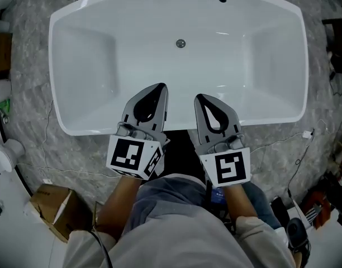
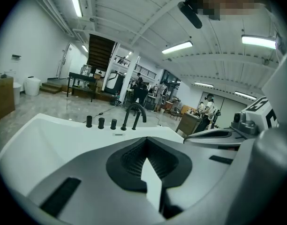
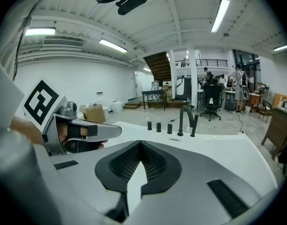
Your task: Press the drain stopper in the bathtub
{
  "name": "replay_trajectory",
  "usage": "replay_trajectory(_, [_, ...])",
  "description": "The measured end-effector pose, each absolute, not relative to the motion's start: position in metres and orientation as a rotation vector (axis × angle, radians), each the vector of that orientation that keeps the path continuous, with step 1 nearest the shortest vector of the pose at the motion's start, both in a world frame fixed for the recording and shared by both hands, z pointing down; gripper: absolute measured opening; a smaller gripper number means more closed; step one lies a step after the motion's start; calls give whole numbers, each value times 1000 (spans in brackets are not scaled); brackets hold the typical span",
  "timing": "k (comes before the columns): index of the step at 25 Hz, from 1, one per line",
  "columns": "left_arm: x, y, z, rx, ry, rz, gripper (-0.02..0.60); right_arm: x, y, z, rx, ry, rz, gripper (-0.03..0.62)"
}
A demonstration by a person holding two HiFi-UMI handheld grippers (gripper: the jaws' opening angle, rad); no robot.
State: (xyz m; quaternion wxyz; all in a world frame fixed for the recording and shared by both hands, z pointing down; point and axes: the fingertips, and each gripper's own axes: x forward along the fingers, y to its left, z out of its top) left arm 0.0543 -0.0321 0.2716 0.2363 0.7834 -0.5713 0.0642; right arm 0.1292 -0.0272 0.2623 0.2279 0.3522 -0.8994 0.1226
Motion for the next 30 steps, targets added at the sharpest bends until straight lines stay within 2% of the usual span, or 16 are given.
replay_trajectory(17, [49,-107,441,2064,-1548,277,6,117,-103,445,864,-2390,436,15])
replay_trajectory(30, [35,-130,540,2041,-1526,269,6,93,-143,564,813,-2307,415,15])
